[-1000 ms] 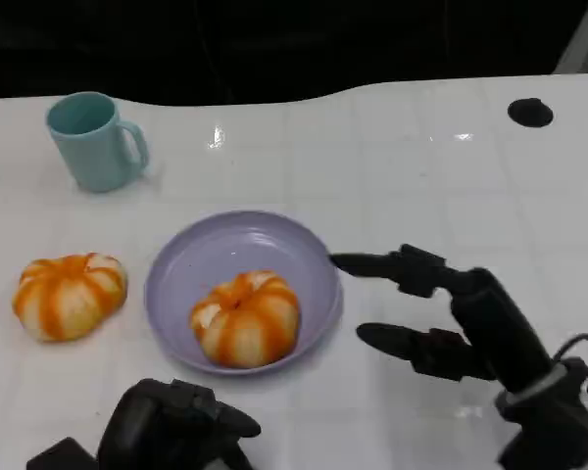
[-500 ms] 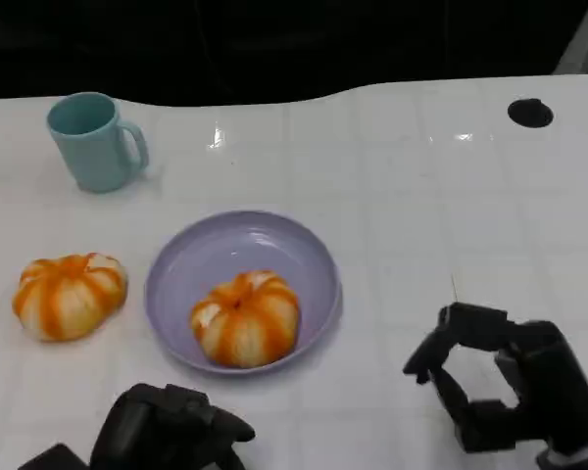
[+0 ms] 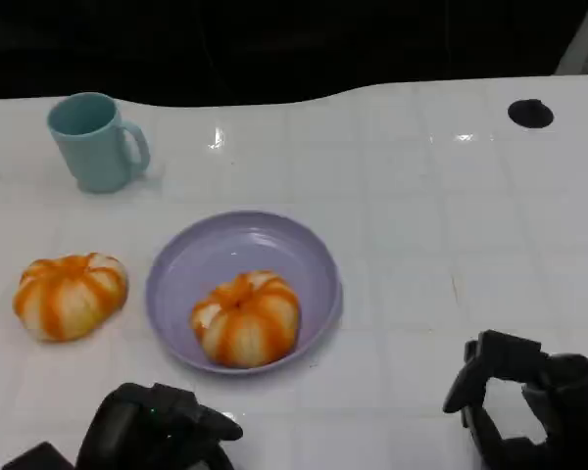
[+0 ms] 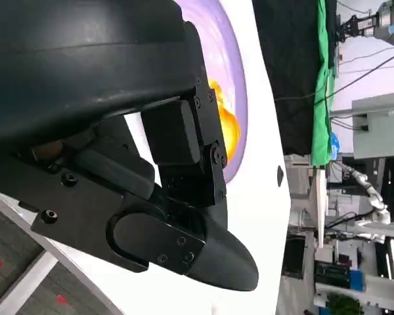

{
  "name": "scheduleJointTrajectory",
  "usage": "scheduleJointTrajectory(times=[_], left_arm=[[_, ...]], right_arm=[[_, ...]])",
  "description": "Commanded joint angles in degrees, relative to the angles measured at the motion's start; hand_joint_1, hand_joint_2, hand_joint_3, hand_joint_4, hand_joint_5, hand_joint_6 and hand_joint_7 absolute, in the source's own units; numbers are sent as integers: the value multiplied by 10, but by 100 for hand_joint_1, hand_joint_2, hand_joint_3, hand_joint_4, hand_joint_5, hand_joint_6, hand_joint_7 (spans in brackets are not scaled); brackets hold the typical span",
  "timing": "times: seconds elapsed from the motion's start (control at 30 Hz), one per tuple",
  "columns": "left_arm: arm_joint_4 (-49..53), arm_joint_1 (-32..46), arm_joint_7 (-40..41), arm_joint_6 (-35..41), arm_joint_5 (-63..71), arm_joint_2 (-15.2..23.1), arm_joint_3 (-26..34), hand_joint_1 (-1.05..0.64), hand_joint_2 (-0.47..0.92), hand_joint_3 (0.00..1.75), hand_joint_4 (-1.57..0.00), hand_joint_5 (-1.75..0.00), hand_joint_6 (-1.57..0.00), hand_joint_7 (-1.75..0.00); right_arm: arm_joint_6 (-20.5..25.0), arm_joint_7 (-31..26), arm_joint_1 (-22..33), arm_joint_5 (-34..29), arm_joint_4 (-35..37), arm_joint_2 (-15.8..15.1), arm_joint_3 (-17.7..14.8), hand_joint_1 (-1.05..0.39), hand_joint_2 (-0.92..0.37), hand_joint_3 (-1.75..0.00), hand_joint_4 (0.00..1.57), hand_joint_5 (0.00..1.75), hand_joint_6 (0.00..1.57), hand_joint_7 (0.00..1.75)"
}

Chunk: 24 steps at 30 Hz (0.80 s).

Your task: Grasp the bread from the table and place it into the plate.

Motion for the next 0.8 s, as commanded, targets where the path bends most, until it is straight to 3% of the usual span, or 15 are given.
scheduleJointTrajectory(times=[0.03,0.8], left_arm=[[3,-3,-13,4,-13,18,11,-105,91,0,-140,-83,-157,-20],[3,-4,-16,8,-18,14,19,-105,92,3,-140,-83,-157,-21]], right_arm=[[-4,-5,5,-9,5,11,-9,-15,-26,-156,90,175,82,153],[1,13,5,-4,26,20,-19,-17,-27,-151,89,168,86,140]])
